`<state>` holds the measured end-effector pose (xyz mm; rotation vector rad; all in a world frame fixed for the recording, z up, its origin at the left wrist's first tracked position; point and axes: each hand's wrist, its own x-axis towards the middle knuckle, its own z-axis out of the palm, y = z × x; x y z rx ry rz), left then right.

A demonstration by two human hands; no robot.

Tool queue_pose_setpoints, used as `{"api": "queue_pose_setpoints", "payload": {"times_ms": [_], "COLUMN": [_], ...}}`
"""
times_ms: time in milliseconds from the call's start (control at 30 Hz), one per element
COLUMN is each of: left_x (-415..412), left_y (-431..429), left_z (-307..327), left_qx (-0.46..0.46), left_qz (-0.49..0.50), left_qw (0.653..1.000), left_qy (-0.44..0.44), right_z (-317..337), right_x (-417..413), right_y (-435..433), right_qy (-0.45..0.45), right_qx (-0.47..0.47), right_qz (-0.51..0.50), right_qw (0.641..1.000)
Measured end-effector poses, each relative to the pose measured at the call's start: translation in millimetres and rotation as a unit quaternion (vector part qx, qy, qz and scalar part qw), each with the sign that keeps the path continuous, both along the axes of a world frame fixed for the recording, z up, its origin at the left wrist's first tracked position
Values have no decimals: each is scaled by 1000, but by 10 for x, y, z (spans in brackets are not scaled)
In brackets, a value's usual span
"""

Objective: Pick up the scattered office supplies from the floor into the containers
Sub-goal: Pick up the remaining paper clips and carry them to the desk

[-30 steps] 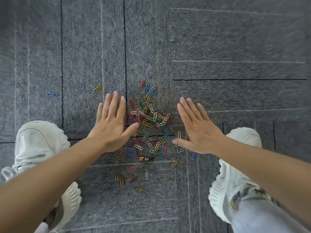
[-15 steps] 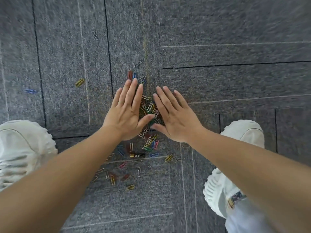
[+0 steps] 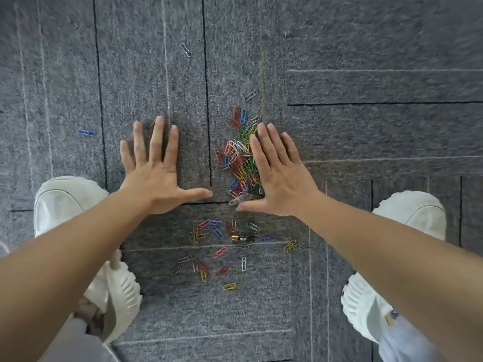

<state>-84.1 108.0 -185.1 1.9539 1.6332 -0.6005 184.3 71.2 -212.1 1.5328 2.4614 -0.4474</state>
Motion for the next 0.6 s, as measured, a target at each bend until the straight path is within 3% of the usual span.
{"api": "queue_pose_setpoints", "payload": {"times_ms": [200,433,600], "left_x": [-38,-316,-356], "left_y": [152,26,7], "left_z": [92,62,56], "left_qx": [-99,-21,-5], "left_qz": [-67,-79,-65], "left_qw": [991,996,996], "left_qy": [68,-19,-62], "right_z": [38,21,-27], "right_x": [-36,-220,-459], "right_y": [127,201,473], "right_qy": [40,-23,50], "right_qx": [23,9,43], "right_qz": [3,-25,2], "right_qw": [999,999,998]}}
